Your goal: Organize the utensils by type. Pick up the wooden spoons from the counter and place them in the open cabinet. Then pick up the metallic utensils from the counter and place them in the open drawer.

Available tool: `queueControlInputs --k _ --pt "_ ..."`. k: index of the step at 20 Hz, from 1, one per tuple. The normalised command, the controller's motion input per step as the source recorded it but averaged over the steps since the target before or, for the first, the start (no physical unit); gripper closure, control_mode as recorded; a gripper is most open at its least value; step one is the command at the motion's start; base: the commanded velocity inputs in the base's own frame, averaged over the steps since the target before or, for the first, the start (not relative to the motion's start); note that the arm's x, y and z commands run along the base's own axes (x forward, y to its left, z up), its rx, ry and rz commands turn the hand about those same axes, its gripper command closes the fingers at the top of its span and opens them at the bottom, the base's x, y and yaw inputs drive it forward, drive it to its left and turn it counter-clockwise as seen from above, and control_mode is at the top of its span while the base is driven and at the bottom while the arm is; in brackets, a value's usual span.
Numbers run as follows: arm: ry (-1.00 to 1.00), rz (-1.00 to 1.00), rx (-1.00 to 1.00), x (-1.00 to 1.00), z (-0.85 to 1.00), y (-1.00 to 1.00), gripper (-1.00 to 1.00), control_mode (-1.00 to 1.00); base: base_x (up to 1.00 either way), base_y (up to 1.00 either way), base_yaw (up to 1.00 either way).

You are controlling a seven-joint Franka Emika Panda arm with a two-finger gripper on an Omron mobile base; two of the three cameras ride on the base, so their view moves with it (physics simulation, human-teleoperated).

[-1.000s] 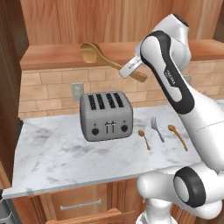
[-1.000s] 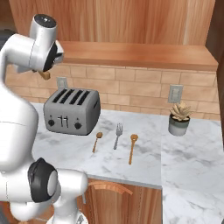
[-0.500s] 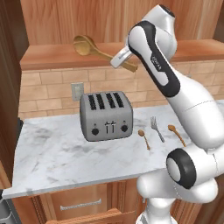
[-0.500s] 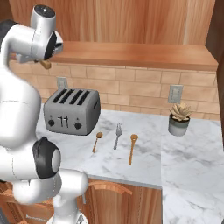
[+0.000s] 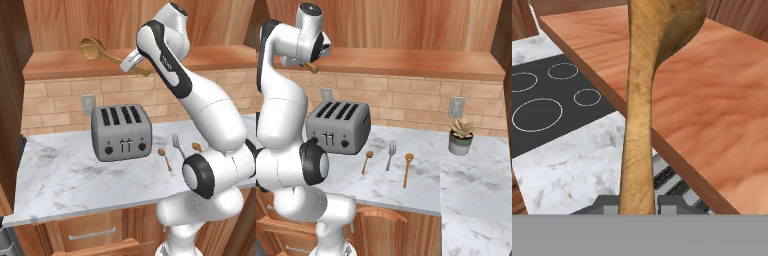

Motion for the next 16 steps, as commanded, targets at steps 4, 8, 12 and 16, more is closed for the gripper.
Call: queueControlInputs --k 4,8,12,16 --pt "-0.07 0.0 -0.07 0.37 0.0 0.3 1.0 -1.0 0.0 0.0 0.0" --pt "-0.02 0.0 -0.04 0.39 0.0 0.26 1.0 -1.0 0.0 0.0 0.0" --pt "0.0 0.0 -0.02 0.48 0.0 0.23 1.0 -1.0 0.0 0.0 0.0" --pt "0.0 0.0 -0.01 0.43 0.0 0.2 1.0 -1.0 0.0 0.0 0.0"
